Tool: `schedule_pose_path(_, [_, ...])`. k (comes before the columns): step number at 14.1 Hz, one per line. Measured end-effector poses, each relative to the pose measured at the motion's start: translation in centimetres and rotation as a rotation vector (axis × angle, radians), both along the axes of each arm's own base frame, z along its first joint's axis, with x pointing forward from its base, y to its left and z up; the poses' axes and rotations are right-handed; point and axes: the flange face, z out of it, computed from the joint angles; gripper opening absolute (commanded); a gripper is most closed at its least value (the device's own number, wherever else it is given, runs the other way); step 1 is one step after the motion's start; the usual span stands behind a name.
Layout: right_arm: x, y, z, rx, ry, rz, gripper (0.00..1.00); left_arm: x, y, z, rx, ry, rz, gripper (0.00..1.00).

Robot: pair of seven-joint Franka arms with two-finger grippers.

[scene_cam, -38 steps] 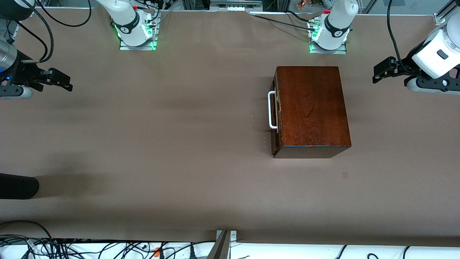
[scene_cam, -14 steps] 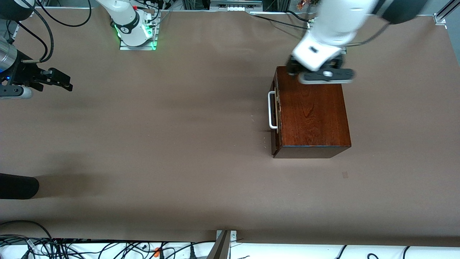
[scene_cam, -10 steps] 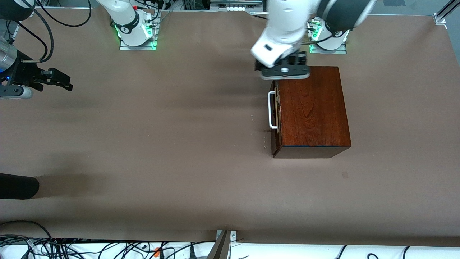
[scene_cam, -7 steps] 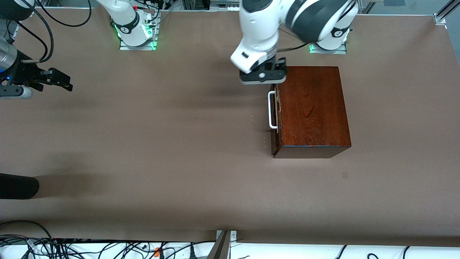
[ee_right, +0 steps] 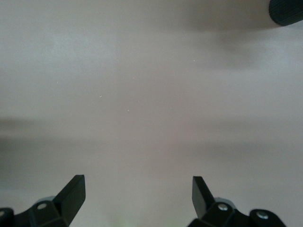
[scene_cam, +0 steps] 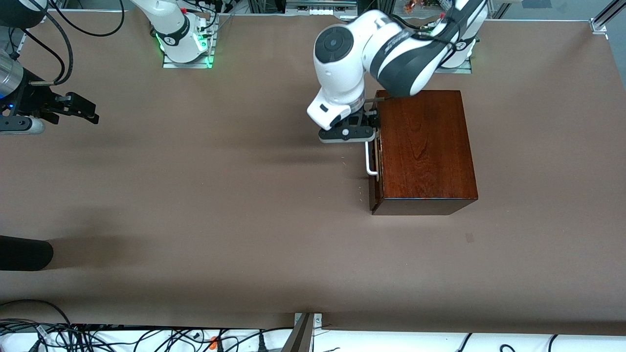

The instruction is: Open drawer, take yellow block, close drawer

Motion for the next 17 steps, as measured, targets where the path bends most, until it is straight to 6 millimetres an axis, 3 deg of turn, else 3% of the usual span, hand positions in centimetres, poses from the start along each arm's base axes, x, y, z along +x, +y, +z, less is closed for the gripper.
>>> schedule_pose_path(6, [0.0, 0.0, 0.0, 0.000, 0.000, 0.000, 1.00, -0.3, 1.2, -6.7, 0.080, 0.014, -0.048, 1.00])
schedule_pose_path(17, [0.0, 0.0, 0.0, 0.000, 0.000, 0.000, 1.00, -0.2, 1.3, -10.5, 0.073, 0.041, -0.061, 1.00])
